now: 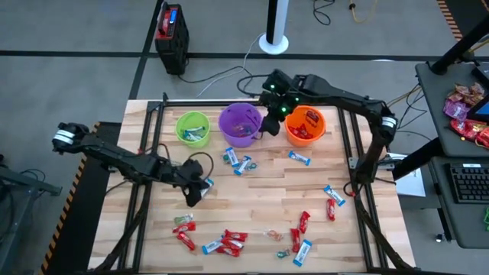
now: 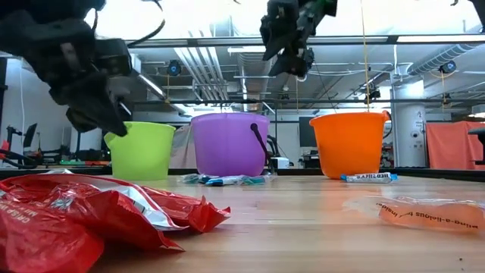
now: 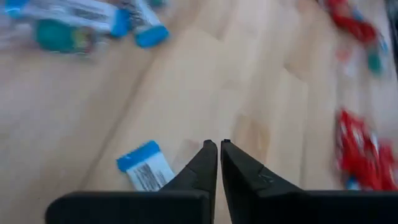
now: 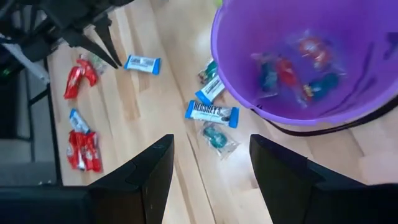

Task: Sort candy by brand, put in halloween buckets
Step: Put the white chocolate into the green bucket

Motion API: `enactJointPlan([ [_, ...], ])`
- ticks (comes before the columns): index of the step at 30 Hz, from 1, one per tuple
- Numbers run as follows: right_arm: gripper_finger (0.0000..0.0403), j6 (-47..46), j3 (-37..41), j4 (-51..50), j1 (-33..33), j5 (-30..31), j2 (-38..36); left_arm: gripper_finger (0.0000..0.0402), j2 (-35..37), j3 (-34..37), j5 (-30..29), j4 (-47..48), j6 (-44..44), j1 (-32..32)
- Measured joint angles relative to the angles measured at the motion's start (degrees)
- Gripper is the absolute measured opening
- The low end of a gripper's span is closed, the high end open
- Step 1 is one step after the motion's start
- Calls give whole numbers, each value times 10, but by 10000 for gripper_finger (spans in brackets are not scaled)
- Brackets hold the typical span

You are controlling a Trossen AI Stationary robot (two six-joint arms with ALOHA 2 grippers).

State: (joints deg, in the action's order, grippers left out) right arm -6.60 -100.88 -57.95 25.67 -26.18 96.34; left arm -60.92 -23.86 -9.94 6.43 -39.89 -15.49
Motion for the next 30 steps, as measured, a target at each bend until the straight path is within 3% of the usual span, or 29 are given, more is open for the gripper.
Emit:
enactJointPlan([
  [5, 203, -29, 0, 0, -30, 67, -25, 47, -11, 5, -38, 11, -27, -4],
  [18, 203, -118, 0, -1, -133, 188, -44, 201, -76, 7, -87, 34, -31, -36],
  [30, 203, -157, 2, -1, -169, 234, -44, 219, -150, 10, -97, 28, -44, -57],
])
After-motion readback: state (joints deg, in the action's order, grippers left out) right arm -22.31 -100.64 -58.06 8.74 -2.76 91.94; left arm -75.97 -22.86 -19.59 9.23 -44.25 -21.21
